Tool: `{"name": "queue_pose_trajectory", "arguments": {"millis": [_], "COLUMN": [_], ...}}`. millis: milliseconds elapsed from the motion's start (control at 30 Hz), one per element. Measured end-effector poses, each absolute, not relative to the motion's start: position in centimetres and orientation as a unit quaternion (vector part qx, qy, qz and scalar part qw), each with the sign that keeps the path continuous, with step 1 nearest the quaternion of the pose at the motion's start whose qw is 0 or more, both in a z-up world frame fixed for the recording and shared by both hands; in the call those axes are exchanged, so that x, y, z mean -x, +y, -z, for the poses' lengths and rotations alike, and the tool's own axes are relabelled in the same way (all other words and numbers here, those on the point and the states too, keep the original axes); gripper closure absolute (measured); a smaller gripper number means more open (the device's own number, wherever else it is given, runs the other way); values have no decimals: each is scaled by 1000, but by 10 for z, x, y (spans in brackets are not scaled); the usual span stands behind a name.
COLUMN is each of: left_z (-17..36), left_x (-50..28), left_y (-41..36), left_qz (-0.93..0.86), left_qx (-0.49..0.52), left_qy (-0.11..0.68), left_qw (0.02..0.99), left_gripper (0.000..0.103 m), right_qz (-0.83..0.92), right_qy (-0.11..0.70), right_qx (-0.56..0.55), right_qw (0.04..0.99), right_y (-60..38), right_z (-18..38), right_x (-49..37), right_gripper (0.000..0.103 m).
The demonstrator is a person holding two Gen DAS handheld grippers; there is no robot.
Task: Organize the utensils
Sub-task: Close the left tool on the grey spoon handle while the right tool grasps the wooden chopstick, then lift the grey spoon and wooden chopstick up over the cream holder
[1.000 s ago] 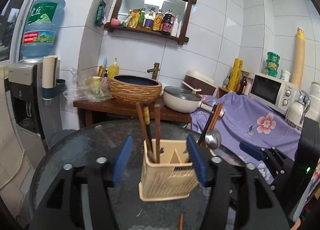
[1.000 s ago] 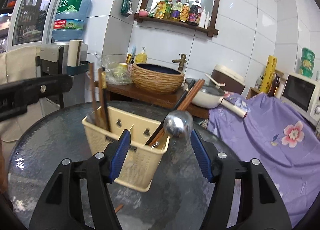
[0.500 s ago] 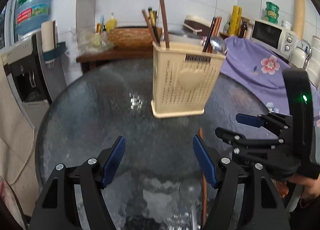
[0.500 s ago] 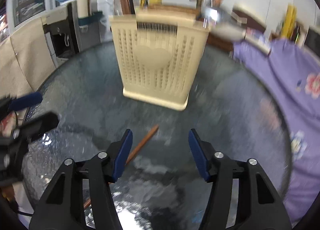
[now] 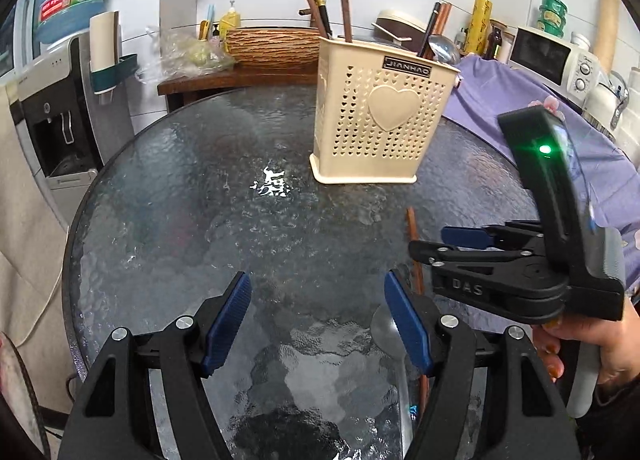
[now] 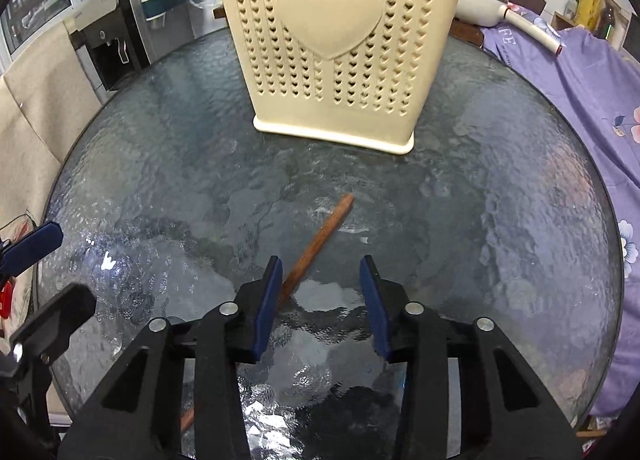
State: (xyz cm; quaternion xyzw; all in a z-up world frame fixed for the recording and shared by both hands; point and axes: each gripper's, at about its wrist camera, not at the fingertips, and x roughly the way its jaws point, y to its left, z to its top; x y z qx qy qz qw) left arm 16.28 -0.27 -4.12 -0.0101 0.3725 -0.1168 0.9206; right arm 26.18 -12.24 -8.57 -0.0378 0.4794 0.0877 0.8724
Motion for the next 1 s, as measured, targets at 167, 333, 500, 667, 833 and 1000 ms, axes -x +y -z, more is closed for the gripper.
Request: {"name": "queue_pose_trajectory", "arguments": {"millis": [167, 333, 500, 667, 833, 1000], "left_z": [47, 54, 61, 67, 75, 80], "left_x": [-157, -151, -142, -141, -147, -153], "left_y": [-7, -12, -26, -41, -54, -62], "left_qz": [128, 145, 170, 186, 185, 176], "left_qx": [8, 13, -1, -12, -33, -56], "left_qy": [384, 397, 407, 417, 429, 435], "left_qw": [914, 906, 897, 890, 883, 881], "left_gripper": [38, 42, 42, 44, 50, 53], "right_qz": [-84, -88, -103, -111, -113, -107], "right_qy": [480, 479, 479, 483, 485, 488], "right_qx": [47, 46, 46, 36, 39, 41], "right_qw": [872, 872, 870, 868, 866, 865], "right_y": [-117, -118, -126, -139, -146, -145], "right_z": [87, 87, 87, 87, 87, 87], "right_x": [-267, -270, -269, -267, -265, -265], "right_gripper": [75, 85, 89, 92, 92, 91]}}
